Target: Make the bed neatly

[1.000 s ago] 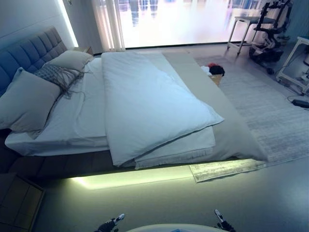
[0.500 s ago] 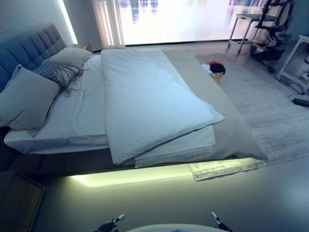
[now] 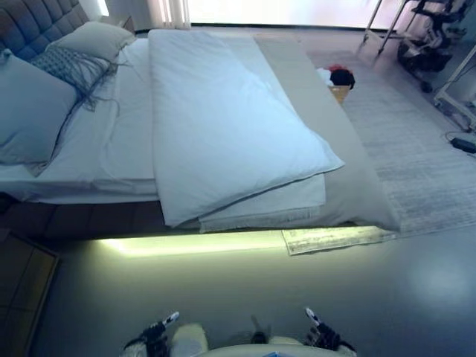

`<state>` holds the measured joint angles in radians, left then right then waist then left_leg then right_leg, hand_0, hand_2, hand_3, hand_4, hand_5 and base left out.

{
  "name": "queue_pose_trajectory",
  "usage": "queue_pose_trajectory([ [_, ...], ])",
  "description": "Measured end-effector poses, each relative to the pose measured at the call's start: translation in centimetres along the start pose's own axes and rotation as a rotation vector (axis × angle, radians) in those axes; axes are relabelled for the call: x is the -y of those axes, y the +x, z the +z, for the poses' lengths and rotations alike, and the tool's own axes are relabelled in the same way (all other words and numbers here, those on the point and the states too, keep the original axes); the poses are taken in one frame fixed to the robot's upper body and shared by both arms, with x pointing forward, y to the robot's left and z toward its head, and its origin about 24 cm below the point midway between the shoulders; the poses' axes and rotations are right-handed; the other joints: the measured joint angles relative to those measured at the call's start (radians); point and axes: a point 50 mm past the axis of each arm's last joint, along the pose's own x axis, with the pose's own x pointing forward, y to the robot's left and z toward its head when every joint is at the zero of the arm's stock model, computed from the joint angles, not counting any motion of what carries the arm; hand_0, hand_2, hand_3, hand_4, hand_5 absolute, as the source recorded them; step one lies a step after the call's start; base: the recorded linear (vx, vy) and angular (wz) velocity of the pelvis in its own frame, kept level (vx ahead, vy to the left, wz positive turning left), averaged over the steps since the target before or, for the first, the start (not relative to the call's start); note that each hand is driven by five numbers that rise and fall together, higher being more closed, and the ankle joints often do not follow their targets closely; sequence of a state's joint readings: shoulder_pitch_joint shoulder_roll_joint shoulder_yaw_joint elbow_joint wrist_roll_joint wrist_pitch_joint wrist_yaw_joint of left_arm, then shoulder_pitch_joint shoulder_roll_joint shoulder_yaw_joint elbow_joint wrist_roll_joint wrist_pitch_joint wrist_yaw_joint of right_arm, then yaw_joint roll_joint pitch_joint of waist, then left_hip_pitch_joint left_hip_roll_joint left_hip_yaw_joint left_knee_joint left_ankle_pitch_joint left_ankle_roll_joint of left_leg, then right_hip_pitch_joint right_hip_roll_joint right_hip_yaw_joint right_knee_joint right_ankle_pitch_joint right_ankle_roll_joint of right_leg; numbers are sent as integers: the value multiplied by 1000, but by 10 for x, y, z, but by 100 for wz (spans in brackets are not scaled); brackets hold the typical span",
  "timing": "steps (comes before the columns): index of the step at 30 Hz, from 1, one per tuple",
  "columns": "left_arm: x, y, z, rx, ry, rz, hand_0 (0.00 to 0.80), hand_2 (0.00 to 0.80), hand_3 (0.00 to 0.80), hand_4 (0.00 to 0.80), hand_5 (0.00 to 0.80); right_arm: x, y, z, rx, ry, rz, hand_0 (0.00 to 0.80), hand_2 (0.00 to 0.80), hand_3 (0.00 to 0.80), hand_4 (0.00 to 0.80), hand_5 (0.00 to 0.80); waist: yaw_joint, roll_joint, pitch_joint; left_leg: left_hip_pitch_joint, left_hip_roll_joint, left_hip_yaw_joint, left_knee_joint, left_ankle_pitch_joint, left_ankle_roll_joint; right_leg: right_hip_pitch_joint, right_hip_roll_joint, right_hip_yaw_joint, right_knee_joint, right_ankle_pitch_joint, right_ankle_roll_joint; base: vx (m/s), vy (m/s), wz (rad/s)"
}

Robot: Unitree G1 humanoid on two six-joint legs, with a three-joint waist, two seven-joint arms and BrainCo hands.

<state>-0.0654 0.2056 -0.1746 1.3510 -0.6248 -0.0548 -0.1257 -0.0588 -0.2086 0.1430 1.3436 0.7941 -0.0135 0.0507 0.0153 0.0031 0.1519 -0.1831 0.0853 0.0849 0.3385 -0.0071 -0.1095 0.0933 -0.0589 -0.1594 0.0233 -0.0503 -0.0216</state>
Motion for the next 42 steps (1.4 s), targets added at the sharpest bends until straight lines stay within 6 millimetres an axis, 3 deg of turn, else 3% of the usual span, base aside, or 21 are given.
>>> queue_pose_trajectory([
  [1,3,0,-3,-8,-4,-5,0,0,0,0,0,4,0,3,7,-13,-13,0,0,0,0,0,-3,21,4,3,6,4,-75,2,-1,2,8,-1,-1,0,0,396,123,8],
  [2,3,0,-5,-13,-7,-1,0,0,0,0,0,7,-1,1,-5,-22,-27,0,0,0,0,0,-1,25,5,17,10,13,-182,13,2,15,14,1,-15,1,-4,476,137,14],
  [4,1,0,-4,-2,-23,7,0,0,0,0,0,13,-2,-6,-34,-21,-49,0,0,0,0,0,4,20,13,38,20,-10,-398,53,-11,40,36,8,-45,4,-8,426,161,20],
  [6,-2,-1,-8,-2,-31,28,0,0,0,0,0,18,-3,-7,-37,-20,-58,0,0,0,0,0,30,15,24,32,46,-19,-427,58,-14,64,49,44,-56,-1,0,413,235,-22],
  [9,-5,-3,-19,-35,-40,51,0,0,0,0,0,23,-4,-11,-53,-50,-67,0,0,0,0,0,54,8,22,33,77,25,-355,58,-9,103,22,75,-76,-17,25,427,256,-53],
  [11,-12,-4,-18,-29,-48,78,0,0,0,0,0,23,-4,-19,-77,-52,-66,0,0,0,0,0,57,-23,7,36,30,72,-293,78,0,129,-44,106,-103,-44,58,442,235,-51],
  [13,-16,-5,-17,-9,-48,88,0,0,0,0,0,16,-4,-28,-108,-53,-41,0,0,0,0,0,58,-46,-3,66,2,111,-282,115,54,158,-82,96,-56,-56,63,353,210,-54],
  [14,-22,-6,-15,2,-40,98,0,0,0,0,0,9,-5,-36,-129,-60,-17,0,0,0,0,0,61,-57,-12,85,-15,118,-283,125,93,173,-95,93,-33,-59,69,249,178,-48],
  [16,-27,-6,-3,28,6,109,0,0,0,0,0,-8,-5,-49,-157,-62,35,0,0,0,0,0,69,-94,-42,92,-44,125,-287,101,113,183,-117,70,-20,-58,75,270,221,-23],
  [17,-24,-5,7,53,16,98,0,0,0,0,0,-12,-4,-49,-152,-57,50,0,0,0,0,0,69,-100,-46,101,-56,126,-289,98,119,182,-126,57,-18,-45,92,281,249,6],
  [19,-14,-2,13,69,15,71,0,0,0,0,0,-13,-4,-47,-146,-56,44,0,0,0,0,0,66,-95,-60,103,-73,125,-292,86,130,182,-142,49,-16,-26,123,226,210,10],
  [23,-7,-1,6,40,52,50,0,0,0,0,0,-15,-2,-40,-115,-52,37,0,0,0,0,0,53,-83,-92,107,-94,126,-290,62,143,164,-164,42,28,-24,126,207,184,2],
  [26,-5,-1,-5,-7,107,47,0,0,0,0,0,-5,-2,-33,-90,-41,0,0,0,0,0,0,42,-24,-97,151,-82,132,-335,65,154,43,-166,49,287,-28,132,213,93,-8],
  [28,-16,-4,-9,-30,127,77,0,0,0,0,0,3,-3,-28,-64,-44,-12,0,0,0,0,0,22,-21,-102,182,-94,132,-361,62,165,-43,-190,56,429,-74,133,174,-78,-6],
  [31,-22,-4,-3,-19,141,100,0,0,0,0,0,1,-1,-19,-42,-53,-6,0,0,0,0,0,14,-30,-102,184,-89,136,-381,68,170,-142,-186,42,243,-101,144,23,-246,-17],
  [34,-18,-3,6,9,142,97,0,0,0,0,0,-4,0,-14,-33,-37,2,0,0,0,0,0,-28,-29,-86,133,-75,132,-378,68,170,-258,-184,30,51,-1,202,49,-235,19],
  [38,-3,0,13,55,108,64,0,0,0,0,0,-2,-1,-21,-71,-71,-20,0,0,0,0,0,-28,-54,-58,151,-52,132,-377,63,161,-254,-163,-1,60,35,191,285,-165,67],
  [40,0,0,-1,29,86,58,0,0,0,0,0,1,-1,-20,-71,-87,-27,0,0,0,0,0,-29,-54,-50,202,-19,130,-388,59,127,-190,-134,-15,42,99,130,316,-139,64],
  [42,1,-1,-7,25,87,48,0,0,0,0,0,6,-2,-19,-67,-88,-41,0,0,0,0,0,-26,-27,-61,231,28,129,-395,54,86,-146,-88,-38,20,92,101,246,-98,35],
])
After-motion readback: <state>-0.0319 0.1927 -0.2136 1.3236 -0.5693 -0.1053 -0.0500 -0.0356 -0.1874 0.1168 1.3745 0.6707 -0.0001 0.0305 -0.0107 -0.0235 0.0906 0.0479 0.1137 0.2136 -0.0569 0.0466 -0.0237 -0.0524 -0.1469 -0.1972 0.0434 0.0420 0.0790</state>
